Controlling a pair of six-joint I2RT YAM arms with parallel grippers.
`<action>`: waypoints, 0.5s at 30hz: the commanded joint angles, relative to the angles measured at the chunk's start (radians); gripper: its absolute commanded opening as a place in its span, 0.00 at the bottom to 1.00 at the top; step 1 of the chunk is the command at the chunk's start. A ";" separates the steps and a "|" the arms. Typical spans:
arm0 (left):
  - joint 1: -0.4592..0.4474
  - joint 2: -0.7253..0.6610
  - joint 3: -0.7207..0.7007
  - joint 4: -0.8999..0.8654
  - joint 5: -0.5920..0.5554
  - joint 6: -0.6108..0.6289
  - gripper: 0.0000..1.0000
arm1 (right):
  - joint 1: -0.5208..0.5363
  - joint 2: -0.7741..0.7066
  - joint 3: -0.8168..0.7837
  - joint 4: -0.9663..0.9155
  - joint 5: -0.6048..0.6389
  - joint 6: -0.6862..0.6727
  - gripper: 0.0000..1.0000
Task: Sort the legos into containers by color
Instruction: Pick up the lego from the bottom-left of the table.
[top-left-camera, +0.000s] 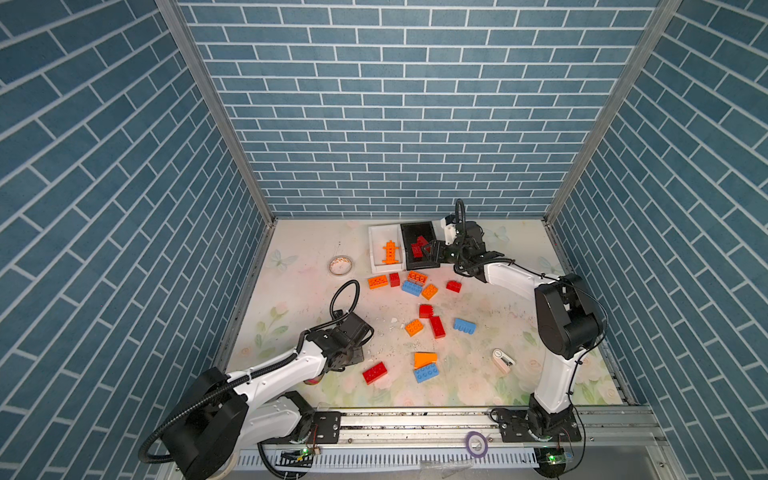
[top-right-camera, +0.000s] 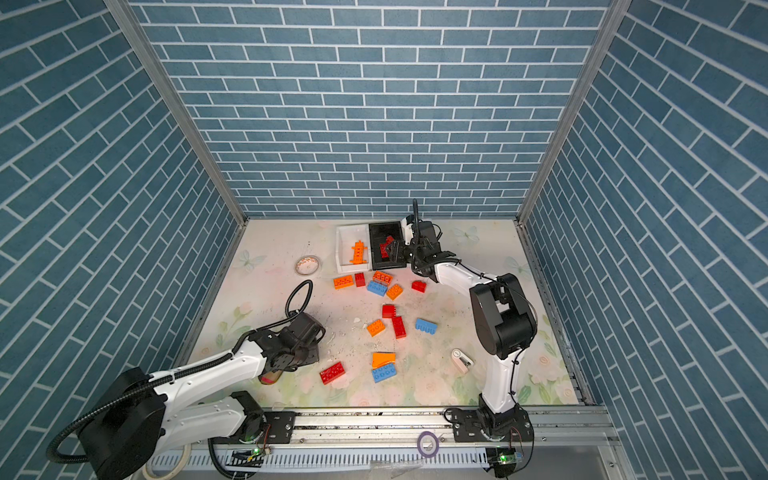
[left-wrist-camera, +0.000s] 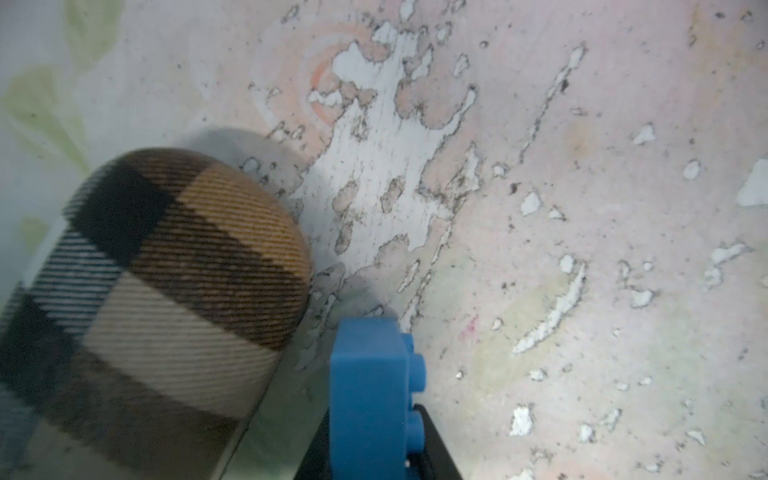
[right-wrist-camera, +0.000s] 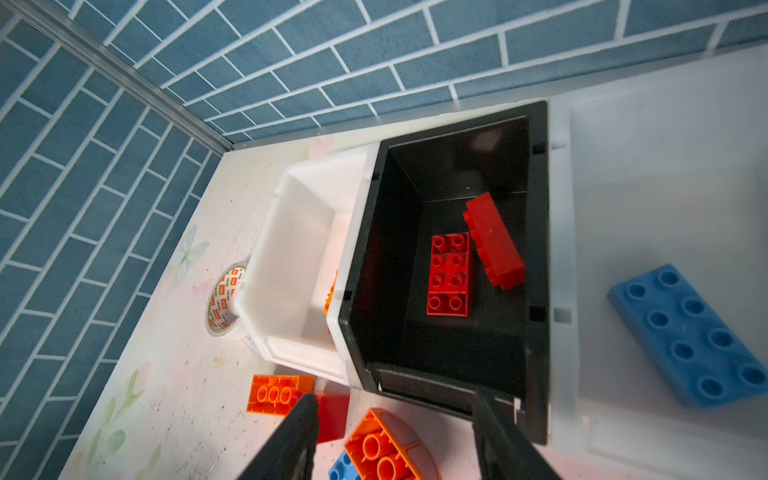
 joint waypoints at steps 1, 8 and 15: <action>-0.004 0.006 0.049 0.004 -0.008 0.049 0.18 | 0.004 -0.071 -0.046 0.023 0.012 0.001 0.60; -0.004 -0.014 0.115 0.044 0.009 0.121 0.17 | 0.004 -0.166 -0.148 -0.029 0.006 -0.090 0.59; -0.003 -0.034 0.175 0.181 0.052 0.206 0.17 | 0.004 -0.298 -0.299 -0.011 -0.038 -0.151 0.59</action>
